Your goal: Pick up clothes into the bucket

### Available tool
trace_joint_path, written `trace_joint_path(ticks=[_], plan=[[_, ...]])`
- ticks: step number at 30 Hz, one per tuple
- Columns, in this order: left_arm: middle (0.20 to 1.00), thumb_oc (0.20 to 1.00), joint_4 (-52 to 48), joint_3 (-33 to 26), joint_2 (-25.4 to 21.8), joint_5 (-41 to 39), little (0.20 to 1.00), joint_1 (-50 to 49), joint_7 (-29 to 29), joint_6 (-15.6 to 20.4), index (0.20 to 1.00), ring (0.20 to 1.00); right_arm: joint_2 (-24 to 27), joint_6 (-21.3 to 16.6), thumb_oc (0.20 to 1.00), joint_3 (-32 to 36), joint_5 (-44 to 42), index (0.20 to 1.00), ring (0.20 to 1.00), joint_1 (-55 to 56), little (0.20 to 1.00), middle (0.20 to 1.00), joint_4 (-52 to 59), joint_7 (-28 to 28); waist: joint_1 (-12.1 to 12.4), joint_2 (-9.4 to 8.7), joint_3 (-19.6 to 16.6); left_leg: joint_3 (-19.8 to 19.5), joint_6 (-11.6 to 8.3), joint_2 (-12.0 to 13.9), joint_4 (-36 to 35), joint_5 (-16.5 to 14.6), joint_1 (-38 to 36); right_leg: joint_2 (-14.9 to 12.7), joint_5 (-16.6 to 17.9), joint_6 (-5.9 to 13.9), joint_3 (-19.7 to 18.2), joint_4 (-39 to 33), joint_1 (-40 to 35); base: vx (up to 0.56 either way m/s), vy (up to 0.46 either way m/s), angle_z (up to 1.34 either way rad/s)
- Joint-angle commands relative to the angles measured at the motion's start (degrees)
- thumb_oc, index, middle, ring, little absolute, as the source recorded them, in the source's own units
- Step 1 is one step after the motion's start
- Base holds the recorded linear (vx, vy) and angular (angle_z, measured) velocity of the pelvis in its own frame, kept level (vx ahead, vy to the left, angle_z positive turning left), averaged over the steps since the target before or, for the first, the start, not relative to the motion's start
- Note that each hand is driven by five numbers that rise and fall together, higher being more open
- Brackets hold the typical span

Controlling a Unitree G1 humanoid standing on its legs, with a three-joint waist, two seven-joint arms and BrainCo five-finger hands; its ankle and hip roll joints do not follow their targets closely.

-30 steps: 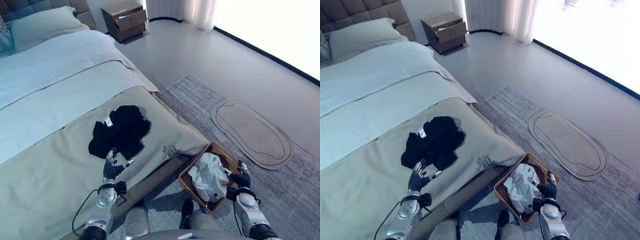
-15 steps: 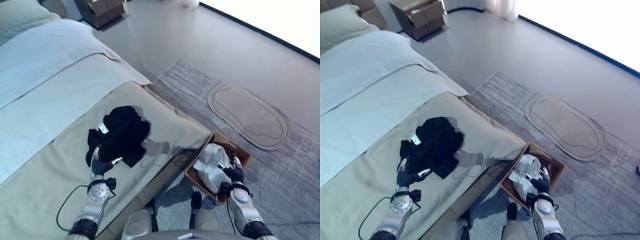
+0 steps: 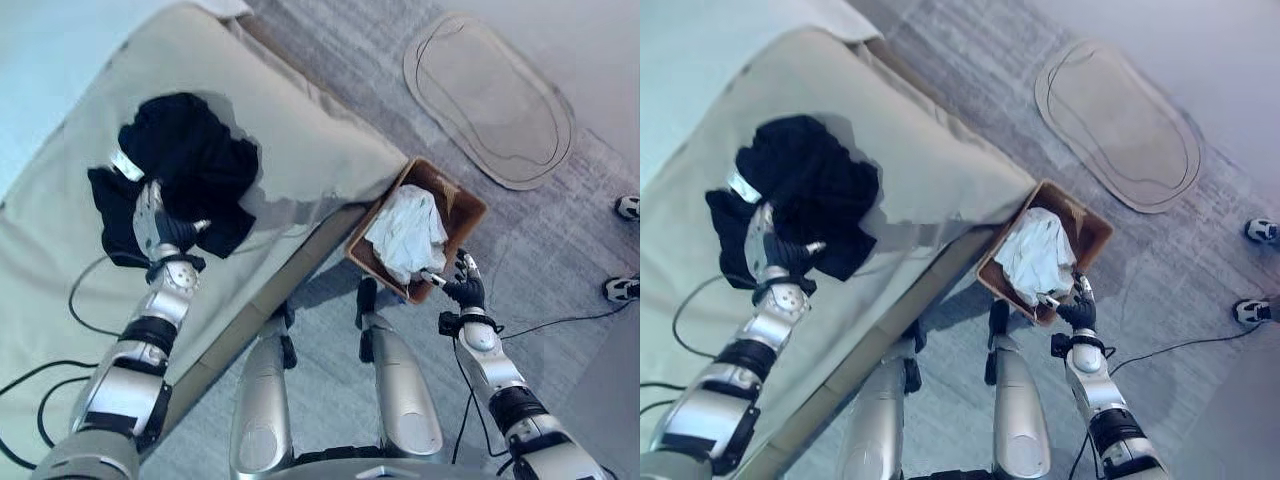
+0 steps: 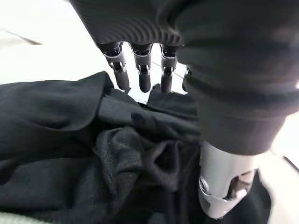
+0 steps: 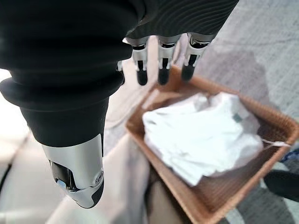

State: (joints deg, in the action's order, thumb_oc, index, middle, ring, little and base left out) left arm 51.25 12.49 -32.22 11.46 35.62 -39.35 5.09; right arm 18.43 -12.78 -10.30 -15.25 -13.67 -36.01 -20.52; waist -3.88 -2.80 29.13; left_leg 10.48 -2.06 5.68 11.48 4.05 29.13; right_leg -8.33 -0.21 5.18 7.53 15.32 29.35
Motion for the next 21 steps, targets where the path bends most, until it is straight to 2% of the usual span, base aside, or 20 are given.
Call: trace_joint_path(ticks=[1, 4, 5, 6, 7, 12, 18, 19, 21], plan=[[1.0, 1.0, 3.17, 0.86, -4.39, 7.34, 1.0, -0.35, -3.8, -3.08, 1.0, 1.0, 0.67, -4.51, 1.0, -0.73, -0.15, 1.0, 1.0, 3.77, 1.0, 1.0, 6.33, -0.27, -0.77, -1.92, -4.2, -3.55, 0.21, 1.55, 9.29, -3.14, 6.83, -5.87, 0.51, 3.94, 0.38, 4.65, 0.4, -0.03, 0.012, 0.05], [1.0, 1.0, 6.59, 1.22, -5.07, 7.98, 1.0, 2.14, -4.35, -4.82, 1.0, 1.0, 1.24, -5.0, 1.0, -1.07, -0.24, 1.0, 1.0, 4.13, 1.0, 1.0, 7.86, -0.13, -1.28, -2.19, -4.05, -3.76, 0.15, 1.92, 10.33, -3.21, 9.45, -5.84, 0.48, 3.84, 0.34, 5.63, 3.06, 0.0, 0.011, 0.07], [1.0, 1.0, 7.63, 1.57, -5.52, 8.23, 1.0, 2.88, -4.45, -5.24, 1.0, 1.0, 1.38, -5.07, 1.0, -1.16, -0.48, 1.0, 1.0, 4.26, 1.0, 1.0, 8.15, -0.06, -1.41, -2.29, -4.16, -4.18, -0.4, 1.99, 10.96, -4.83, 9.61, -5.77, -0.86, 4.28, 0.08, 6.28, 3.21, -0.02, 0.004, 0.05], [1.0, 1.0, 7.66, 1.6, -5.55, 8.22, 1.0, 3.03, -4.47, -5.21, 1.0, 1.0, 1.36, -5.08, 1.0, -1.1, -0.48, 1.0, 1.0, 4.18, 1.0, 1.0, 8.19, -0.06, -1.4, -2.28, -4.1, -3.85, 0.13, 1.99, 10.54, -3.26, 10.28, -5.82, 0.43, 3.82, 0.37, 5.82, 3.83, 0.05, -0.003, 0.07], [1.0, 1.0, 9.7, 2.31, -6.54, 8.33, 1.0, 4.69, -4.45, -5.46, 1.0, 1.0, 1.59, -5.4, 1.0, -1.36, -0.83, 1.0, 1.0, 4.35, 1.0, 1.0, 8.22, 0.23, -1.72, -2.35, -4.27, -4.46, -0.48, 2.0, 11.07, -4.74, 10.94, -5.62, -0.7, 4.27, -0.02, 6.32, 4.55, -0.02, 0.002, 0.06], [1.0, 1.0, 11.67, 3.74, -8.33, 9.24, 1.0, 6.79, -4.04, -5.94, 1.0, 1.0, 2.0, -6.03, 1.0, -1.37, -1.13, 1.0, 1.0, 5.2, 1.0, 1.0, 9.09, 0.95, -2.21, -2.65, -4.9, -5.04, -0.53, 2.09, 10.84, -4.4, 12.83, -5.37, -0.39, 4.24, 0.1, 6.14, 6.37, 0.01, 0.0, 0.02], [1.0, 1.0, 16.56, 7.18, -8.41, 10.39, 1.0, 9.77, 0.25, -6.98, 1.0, 1.0, 2.16, -6.04, 1.0, -2.05, -1.46, 1.0, 1.0, 4.26, 1.0, 1.0, 8.65, 1.28, -3.02, -3.27, -5.48, -5.05, -0.45, 2.14, 10.21, -4.06, 13.58, -5.08, 0.39, 4.44, 0.04, 5.28, 7.33, 0.0, 0.013, -0.01], [0.799, 0.799, 17.25, 8.5, -7.67, 10.59, 0.799, 10.24, 3.44, -6.79, 0.799, 0.799, 2.37, -5.53, 1.0, -1.96, -1.42, 1.0, 1.0, 3.14, 1.0, 1.0, 7.94, 1.31, -3.17, -3.27, -5.43, -4.98, -0.29, 2.14, 10.47, -4.17, 13.67, -5.14, 0.51, 4.51, -0.12, 5.27, 7.42, 0.0, 0.0, 0.0], [0.2, 0.2, 17.15, 8.85, -7.35, 10.4, 0.2, 10.42, 5.53, -6.15, 0.2, 0.2, 2.33, -4.95, 1.0, -1.4, -1.7, 1.0, 1.0, 2.15, 1.0, 1.0, 6.99, 1.68, -3.1, -3.08, -5.42, -4.85, -0.13, 2.03, 10.47, -4.31, 13.54, -5.12, 0.59, 4.53, -0.32, 5.2, 7.39, 0.01, 0.055, 0.0]])
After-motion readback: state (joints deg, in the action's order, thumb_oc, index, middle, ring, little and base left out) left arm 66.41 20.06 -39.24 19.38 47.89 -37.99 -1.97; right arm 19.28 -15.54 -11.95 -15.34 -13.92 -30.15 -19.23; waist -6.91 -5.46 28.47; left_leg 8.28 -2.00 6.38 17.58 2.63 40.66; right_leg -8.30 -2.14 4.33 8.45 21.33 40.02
